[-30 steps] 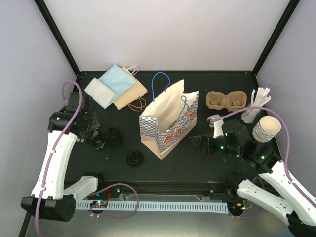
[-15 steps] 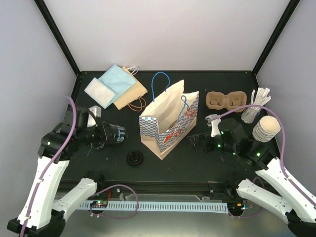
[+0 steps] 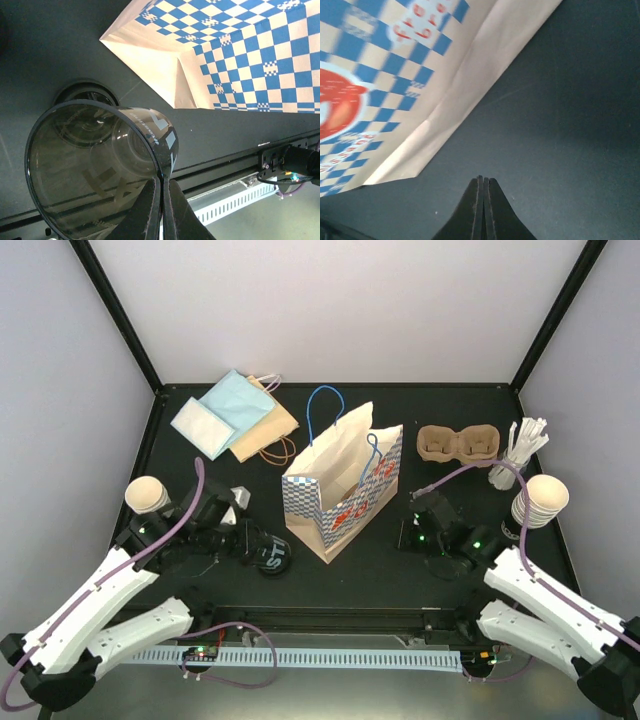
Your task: Pack the takeout coffee
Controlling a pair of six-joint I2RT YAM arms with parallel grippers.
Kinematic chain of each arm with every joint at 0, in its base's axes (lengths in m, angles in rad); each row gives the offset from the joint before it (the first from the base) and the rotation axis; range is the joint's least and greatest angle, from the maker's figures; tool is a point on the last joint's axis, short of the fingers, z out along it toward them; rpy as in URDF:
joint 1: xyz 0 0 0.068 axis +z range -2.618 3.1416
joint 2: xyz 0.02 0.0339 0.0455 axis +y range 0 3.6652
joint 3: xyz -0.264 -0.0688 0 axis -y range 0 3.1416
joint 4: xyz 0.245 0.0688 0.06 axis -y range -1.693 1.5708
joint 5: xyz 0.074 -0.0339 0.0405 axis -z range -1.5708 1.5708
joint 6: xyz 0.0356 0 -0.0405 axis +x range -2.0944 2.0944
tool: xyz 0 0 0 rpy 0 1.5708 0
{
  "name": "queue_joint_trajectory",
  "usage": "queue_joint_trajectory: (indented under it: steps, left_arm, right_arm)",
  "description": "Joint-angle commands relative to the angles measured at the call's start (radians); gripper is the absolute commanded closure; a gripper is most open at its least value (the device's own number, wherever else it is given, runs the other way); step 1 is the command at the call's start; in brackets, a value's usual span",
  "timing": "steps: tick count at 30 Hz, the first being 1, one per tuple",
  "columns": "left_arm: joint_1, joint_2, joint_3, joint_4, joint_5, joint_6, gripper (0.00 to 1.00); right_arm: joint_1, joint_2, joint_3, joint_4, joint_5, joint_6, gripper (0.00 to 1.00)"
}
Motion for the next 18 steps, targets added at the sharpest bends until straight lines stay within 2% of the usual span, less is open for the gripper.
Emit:
queue_joint_trajectory:
  steps: [1, 7, 12, 18]
  left_arm:
    - [-0.07, 0.007, -0.015, 0.06, -0.054, -0.062, 0.98]
    - [-0.109, 0.008, -0.028, 0.05, -0.106, -0.056, 0.99]
    - [-0.111, -0.003, -0.029, 0.047, -0.114, -0.032, 0.99]
    - [-0.111, -0.012, -0.034, 0.048, -0.117, -0.014, 0.98]
  right_arm:
    - [-0.006, 0.047, -0.075, 0.175, 0.028, 0.133, 0.99]
    - [-0.009, 0.159, -0.144, 0.35, 0.013, 0.187, 0.99]
    - [-0.042, 0.267, -0.196, 0.533, -0.081, 0.206, 0.99]
    - [-0.072, 0.413, -0.202, 0.648, -0.129, 0.227, 0.99]
